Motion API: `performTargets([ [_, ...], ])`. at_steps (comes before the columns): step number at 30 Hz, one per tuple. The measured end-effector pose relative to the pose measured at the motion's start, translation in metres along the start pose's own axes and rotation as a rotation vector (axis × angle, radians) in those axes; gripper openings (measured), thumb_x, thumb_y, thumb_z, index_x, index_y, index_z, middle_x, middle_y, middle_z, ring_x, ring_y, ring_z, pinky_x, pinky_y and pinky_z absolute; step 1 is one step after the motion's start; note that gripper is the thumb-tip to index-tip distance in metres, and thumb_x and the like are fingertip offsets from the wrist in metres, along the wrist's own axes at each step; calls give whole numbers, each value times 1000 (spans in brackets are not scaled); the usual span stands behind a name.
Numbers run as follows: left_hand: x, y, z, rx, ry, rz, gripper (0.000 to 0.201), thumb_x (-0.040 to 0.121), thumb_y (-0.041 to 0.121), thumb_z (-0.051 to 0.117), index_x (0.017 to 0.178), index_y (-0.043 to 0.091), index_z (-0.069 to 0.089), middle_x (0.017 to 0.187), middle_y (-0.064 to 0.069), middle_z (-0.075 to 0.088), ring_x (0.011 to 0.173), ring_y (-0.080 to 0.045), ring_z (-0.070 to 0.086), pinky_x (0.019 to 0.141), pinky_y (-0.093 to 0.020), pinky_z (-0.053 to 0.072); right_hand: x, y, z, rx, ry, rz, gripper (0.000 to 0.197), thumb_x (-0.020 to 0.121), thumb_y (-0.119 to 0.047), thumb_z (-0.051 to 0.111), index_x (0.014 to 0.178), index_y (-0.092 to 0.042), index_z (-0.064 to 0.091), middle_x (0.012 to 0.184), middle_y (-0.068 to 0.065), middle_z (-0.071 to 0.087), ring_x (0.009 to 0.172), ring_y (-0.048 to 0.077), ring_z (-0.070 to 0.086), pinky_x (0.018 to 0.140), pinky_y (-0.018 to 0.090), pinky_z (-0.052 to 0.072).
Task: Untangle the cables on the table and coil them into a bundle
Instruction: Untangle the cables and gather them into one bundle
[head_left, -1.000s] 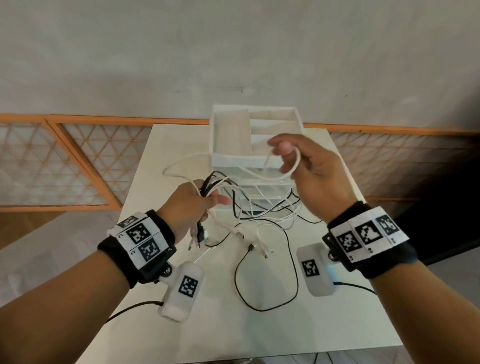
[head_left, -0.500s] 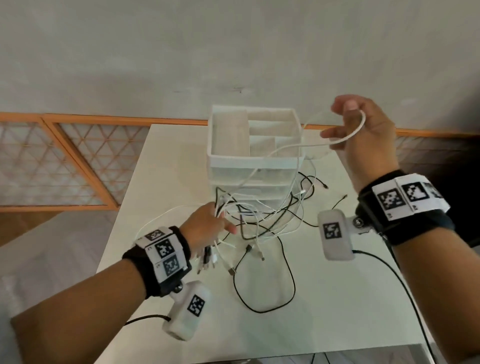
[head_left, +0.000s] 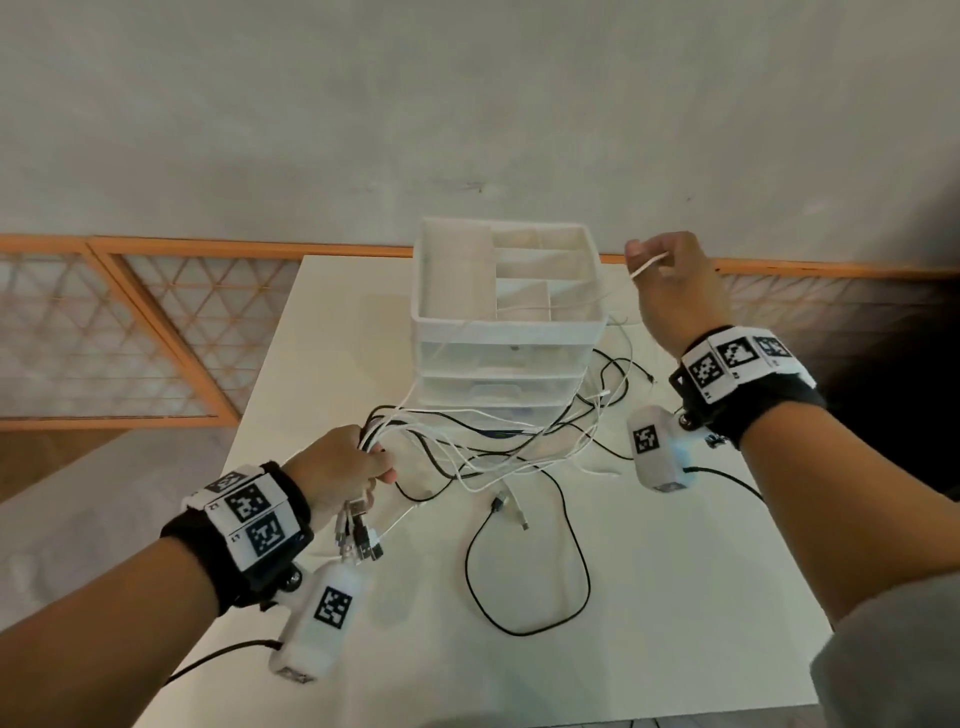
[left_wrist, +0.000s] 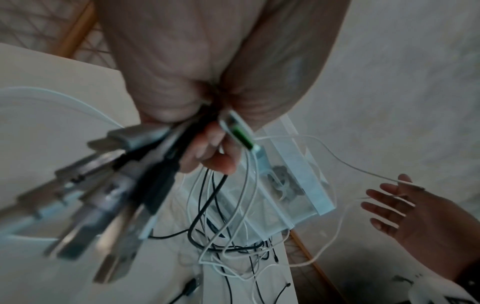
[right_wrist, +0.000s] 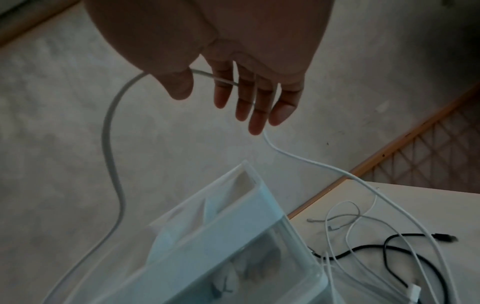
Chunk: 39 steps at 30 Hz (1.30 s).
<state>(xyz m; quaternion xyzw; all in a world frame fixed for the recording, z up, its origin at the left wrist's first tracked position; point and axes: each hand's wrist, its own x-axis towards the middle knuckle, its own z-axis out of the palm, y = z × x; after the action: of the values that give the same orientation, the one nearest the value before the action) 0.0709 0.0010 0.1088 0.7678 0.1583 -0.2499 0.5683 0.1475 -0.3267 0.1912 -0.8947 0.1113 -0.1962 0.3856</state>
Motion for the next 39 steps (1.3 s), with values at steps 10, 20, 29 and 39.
performTargets([
  [10,2,17,15,-42,-89,83,22,103,23,48,91,5,55,68,-4,50,43,-11,32,42,-23,32,24,-25,-13,184,53,-274,30,92,-43,57,112,-21,57,125,-16,59,84,4,58,74,9,43],
  [20,1,20,-4,-39,-10,176,6,93,4,63,99,5,61,80,-11,75,49,-16,37,48,-27,36,-56,119,26,-563,-604,251,69,83,-10,57,145,-36,40,143,11,43,116,32,56,93,39,51],
  [29,-18,43,14,225,-266,311,18,88,-1,66,103,4,58,86,-9,76,49,-2,51,51,-21,37,-120,-28,58,72,-488,-482,35,84,-25,75,117,-28,65,107,-11,65,64,-5,56,68,16,45],
  [39,-33,31,7,254,-349,318,35,82,-14,61,104,14,60,87,-5,75,67,-10,57,57,-17,42,-120,-23,68,-63,-558,-404,27,88,-28,72,115,-31,69,114,-13,65,66,-17,46,77,22,40],
])
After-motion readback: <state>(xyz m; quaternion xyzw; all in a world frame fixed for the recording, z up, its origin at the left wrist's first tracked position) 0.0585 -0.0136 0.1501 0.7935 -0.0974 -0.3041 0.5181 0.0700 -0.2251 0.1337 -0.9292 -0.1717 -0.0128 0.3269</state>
